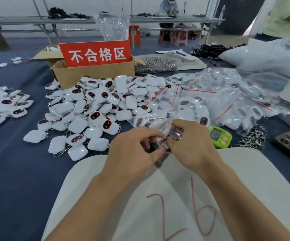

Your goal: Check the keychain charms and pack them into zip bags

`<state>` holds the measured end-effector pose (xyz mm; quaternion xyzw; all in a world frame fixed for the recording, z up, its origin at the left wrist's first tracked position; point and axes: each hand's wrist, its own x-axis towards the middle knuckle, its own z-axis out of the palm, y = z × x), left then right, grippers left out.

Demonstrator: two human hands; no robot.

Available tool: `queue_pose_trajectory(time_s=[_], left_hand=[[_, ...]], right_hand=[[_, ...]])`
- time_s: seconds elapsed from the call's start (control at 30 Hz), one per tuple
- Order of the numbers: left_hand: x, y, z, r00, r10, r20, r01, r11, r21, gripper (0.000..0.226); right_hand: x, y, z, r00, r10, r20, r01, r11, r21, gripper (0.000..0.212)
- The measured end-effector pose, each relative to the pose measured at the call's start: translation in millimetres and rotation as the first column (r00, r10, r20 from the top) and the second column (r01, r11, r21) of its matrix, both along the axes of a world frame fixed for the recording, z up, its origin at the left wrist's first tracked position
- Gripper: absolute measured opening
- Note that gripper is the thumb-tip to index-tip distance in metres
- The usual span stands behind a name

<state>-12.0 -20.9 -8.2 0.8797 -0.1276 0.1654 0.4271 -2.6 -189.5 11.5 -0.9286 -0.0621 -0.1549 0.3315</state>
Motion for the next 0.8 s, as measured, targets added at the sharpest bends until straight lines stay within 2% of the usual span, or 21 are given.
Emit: queue_pose_trajectory(time_s=[0.1, 0.23, 0.3, 0.37, 0.4, 0.47, 0.57, 0.67, 0.8], left_hand=[[1, -2, -3, 0.997, 0.035, 0.075, -0.028, 0.995, -0.093, 0.036], [4, 5, 4, 0.978, 0.110, 0.179, -0.069, 0.972, -0.223, 0.017], [7, 9, 8, 0.972, 0.141, 0.191, -0.084, 0.957, -0.278, 0.018], [10, 11, 12, 0.967, 0.151, 0.206, -0.084, 0.950, -0.301, 0.018], [13, 12, 15, 0.964, 0.157, 0.214, -0.084, 0.946, -0.313, 0.017], [17, 16, 23, 0.963, 0.173, 0.207, -0.092, 0.931, -0.352, 0.016], [21, 19, 42, 0.971, 0.175, 0.160, -0.103, 0.920, -0.378, 0.022], [27, 22, 66, 0.974, 0.152, 0.169, -0.083, 0.931, -0.355, 0.022], [38, 29, 88, 0.964, 0.160, 0.212, -0.073, 0.926, -0.370, 0.018]], right_hand=[[1, -5, 6, 0.998, 0.031, -0.063, -0.026, 0.997, 0.068, 0.012], [4, -15, 14, 0.995, -0.080, -0.068, 0.096, 0.954, 0.283, 0.018], [4, -20, 20, 0.993, 0.047, -0.105, 0.015, 0.851, 0.526, 0.013], [1, -25, 24, 0.967, 0.231, -0.106, -0.107, 0.746, 0.657, 0.017], [1, -26, 24, 0.959, 0.267, -0.093, -0.148, 0.753, 0.641, 0.024], [4, -27, 24, 0.971, 0.235, -0.046, -0.160, 0.779, 0.606, 0.027], [9, -23, 30, 0.993, 0.121, -0.006, -0.082, 0.712, 0.697, 0.031], [16, -19, 45, 0.995, 0.086, 0.047, -0.093, 0.675, 0.732, 0.033], [27, -21, 64, 0.992, 0.088, 0.092, -0.126, 0.573, 0.810, 0.024]])
